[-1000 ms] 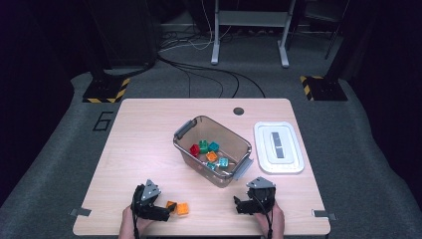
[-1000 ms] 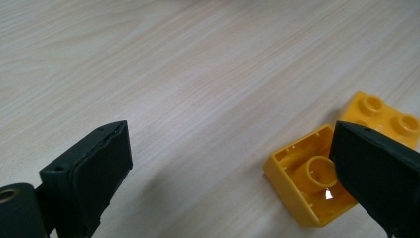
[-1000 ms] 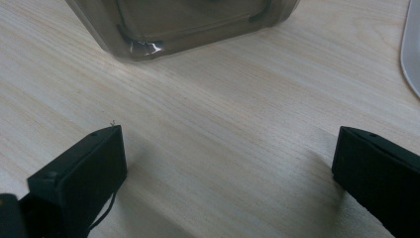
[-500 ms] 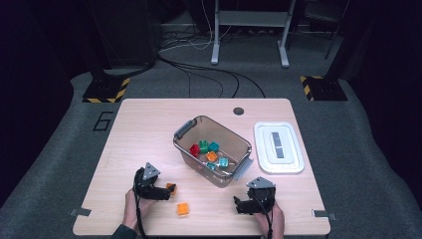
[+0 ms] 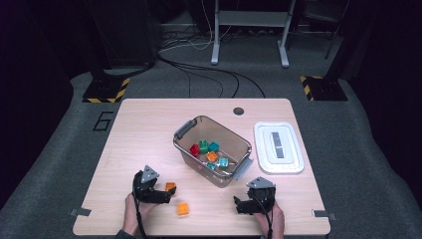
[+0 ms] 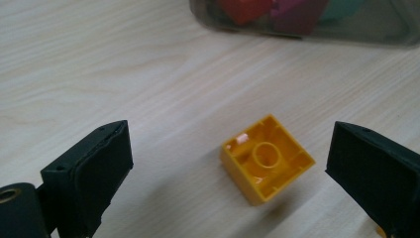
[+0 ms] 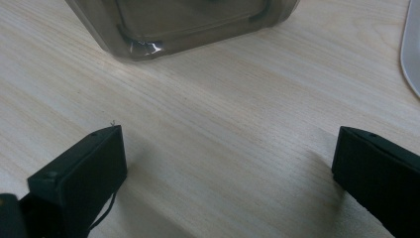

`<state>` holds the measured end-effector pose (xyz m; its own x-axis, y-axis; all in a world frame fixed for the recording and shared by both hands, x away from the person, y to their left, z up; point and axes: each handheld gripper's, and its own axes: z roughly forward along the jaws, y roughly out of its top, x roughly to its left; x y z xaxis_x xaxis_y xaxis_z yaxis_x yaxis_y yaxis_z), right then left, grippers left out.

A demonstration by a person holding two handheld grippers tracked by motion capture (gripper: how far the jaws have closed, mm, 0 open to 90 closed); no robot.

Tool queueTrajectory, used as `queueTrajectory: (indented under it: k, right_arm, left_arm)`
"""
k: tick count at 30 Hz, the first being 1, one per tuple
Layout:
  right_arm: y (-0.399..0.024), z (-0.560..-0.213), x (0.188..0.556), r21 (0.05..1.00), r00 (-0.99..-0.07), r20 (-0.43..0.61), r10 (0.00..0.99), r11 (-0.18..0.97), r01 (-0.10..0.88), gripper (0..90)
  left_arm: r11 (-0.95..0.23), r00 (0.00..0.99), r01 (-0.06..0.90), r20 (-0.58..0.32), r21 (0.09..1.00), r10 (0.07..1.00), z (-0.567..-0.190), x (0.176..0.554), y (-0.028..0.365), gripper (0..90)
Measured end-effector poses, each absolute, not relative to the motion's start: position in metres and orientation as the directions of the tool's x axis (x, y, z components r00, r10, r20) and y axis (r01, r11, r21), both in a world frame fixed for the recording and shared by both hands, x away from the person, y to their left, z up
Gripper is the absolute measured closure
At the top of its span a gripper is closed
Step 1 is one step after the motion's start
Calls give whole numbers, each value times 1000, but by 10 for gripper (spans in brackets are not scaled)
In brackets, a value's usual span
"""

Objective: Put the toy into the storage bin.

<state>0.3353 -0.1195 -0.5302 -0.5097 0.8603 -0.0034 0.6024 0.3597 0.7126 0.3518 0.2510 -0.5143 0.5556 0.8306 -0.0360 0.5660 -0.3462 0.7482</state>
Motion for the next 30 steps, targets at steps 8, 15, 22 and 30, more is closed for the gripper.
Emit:
queueTrajectory:
  k: [8, 15, 22, 30]
  right_arm:
    - [-120, -530, 335, 713, -510, -4, 860, 360, 602, 0]
    - [-120, -530, 335, 713, -511, -5, 859, 362, 601, 0]
    - [-120, -530, 335, 713, -511, -5, 860, 362, 601, 0]
    - [-120, -530, 335, 713, -510, -4, 860, 360, 602, 0]
  left_arm:
    - [-355, 541, 596, -34, 721, 840, -521, 355, 243, 141]
    - [-364, 552, 576, -20, 732, 833, -521, 349, 246, 380]
    - [-359, 545, 570, -12, 739, 839, -523, 348, 248, 489]
    - [-352, 539, 572, -16, 741, 842, -523, 347, 252, 496]
